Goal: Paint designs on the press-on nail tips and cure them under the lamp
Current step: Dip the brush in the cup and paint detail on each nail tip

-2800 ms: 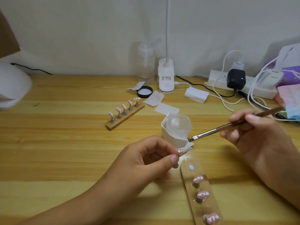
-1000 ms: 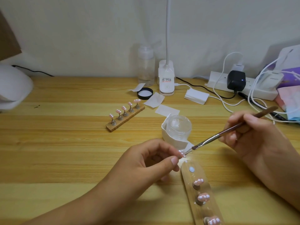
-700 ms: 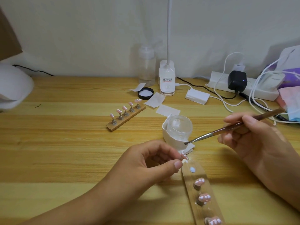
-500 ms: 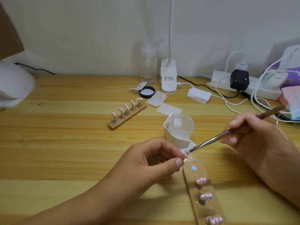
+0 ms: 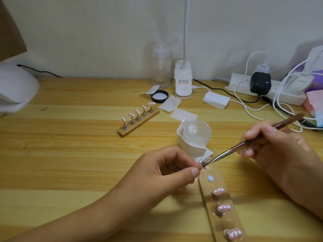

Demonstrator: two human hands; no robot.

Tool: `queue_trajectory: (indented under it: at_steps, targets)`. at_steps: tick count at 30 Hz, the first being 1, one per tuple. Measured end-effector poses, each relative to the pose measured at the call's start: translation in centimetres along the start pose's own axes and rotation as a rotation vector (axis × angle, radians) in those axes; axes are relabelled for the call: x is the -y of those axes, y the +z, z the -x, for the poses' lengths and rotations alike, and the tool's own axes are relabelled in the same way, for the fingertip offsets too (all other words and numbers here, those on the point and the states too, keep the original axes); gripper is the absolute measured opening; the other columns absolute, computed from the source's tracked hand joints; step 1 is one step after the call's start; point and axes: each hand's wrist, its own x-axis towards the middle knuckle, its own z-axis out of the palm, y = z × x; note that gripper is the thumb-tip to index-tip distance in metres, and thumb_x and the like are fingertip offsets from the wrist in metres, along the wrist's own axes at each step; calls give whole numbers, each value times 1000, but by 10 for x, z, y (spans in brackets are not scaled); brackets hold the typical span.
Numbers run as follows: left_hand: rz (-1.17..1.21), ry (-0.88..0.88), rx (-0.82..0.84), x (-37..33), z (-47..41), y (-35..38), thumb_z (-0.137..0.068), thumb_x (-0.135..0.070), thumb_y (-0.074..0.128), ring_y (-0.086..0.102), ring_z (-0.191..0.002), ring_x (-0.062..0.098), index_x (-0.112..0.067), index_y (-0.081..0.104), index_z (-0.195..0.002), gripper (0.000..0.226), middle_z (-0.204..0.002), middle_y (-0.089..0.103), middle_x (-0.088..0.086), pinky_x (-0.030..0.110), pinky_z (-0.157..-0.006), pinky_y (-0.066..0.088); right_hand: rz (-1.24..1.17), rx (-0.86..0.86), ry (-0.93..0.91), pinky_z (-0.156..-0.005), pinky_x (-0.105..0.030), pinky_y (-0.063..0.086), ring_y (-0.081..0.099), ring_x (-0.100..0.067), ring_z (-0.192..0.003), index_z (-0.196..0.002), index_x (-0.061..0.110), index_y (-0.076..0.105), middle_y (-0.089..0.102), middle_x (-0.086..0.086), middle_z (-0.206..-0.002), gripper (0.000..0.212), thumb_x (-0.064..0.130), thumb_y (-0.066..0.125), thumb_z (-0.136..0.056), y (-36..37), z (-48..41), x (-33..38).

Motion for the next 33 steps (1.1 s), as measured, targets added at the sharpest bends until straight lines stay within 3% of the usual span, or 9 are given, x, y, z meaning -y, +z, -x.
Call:
queue_trajectory:
  at_steps: [2, 6, 11, 16, 19, 21, 24, 27, 33]
  targets:
    - [0, -8, 2, 0, 0, 0, -77, -25, 73, 61, -68, 3, -26, 75, -78, 3, -75, 69, -3, 16, -61, 50, 0, 10, 22, -65, -18, 52, 61, -12, -61, -74, 20, 73, 63, 0, -69, 33, 21, 46, -93, 0, 1, 0]
    - [-22, -3, 7, -1, 1, 1, -76, -23, 72, 60, -64, 4, -25, 76, -76, 4, -75, 69, 1, 16, -61, 49, -8, 35, 29, -65, -19, 52, 60, -12, -60, -76, 19, 71, 62, 2, -69, 18, 34, 65, -85, 1, 0, 2]
    - [-47, -2, -7, -2, 1, 1, -74, -24, 73, 58, -65, 6, -25, 76, -76, 3, -85, 70, 15, 18, -61, 50, 13, 16, 12, -71, -20, 54, 63, -9, -66, -82, 22, 74, 66, 2, -77, 27, 49, 72, -81, 0, -1, 1]
    - [-50, -12, -8, -2, 1, 2, -73, -25, 73, 58, -62, 6, -27, 76, -74, 4, -70, 67, -3, 18, -61, 50, 16, 24, 30, -65, -19, 52, 60, -12, -60, -76, 21, 72, 63, 3, -71, 22, 42, 70, -83, 3, 1, 1]
    - [-64, -11, -8, -3, 1, 2, -73, -25, 73, 58, -63, 7, -24, 76, -76, 4, -70, 66, -4, 19, -62, 51, 2, 10, 22, -63, -21, 52, 57, -13, -58, -73, 19, 71, 61, 3, -67, 22, 29, 60, -90, 1, 2, 0]
    - [-68, -9, -12, -3, 1, 2, -73, -25, 73, 58, -64, 6, -25, 76, -76, 4, -71, 67, -2, 20, -61, 51, 6, -29, 9, -64, -18, 52, 59, -11, -59, -74, 21, 73, 63, 2, -71, 33, 22, 46, -94, -1, 2, -1]
    - [-71, -7, -14, -3, 1, 2, -72, -24, 73, 57, -62, 5, -27, 75, -75, 4, -69, 67, -4, 19, -60, 50, 32, -5, -6, -66, -17, 52, 62, -10, -63, -78, 22, 74, 65, 2, -77, 24, 39, 64, -91, 4, 1, 2]
    - [-75, -12, -8, -4, 1, 3, -72, -25, 73, 56, -60, 5, -28, 74, -73, 4, -66, 65, -8, 18, -60, 47, 48, 31, 43, -66, -17, 52, 61, -11, -62, -78, 21, 73, 65, 0, -77, 32, 53, 74, -77, 4, 2, 3]
    - [-95, -9, -22, -4, 1, 3, -72, -26, 73, 56, -61, 6, -24, 75, -76, 5, -67, 65, -6, 20, -60, 48, 12, -23, 18, -63, -18, 52, 59, -11, -59, -74, 21, 72, 63, 2, -71, 22, 36, 66, -88, 3, 1, 1]
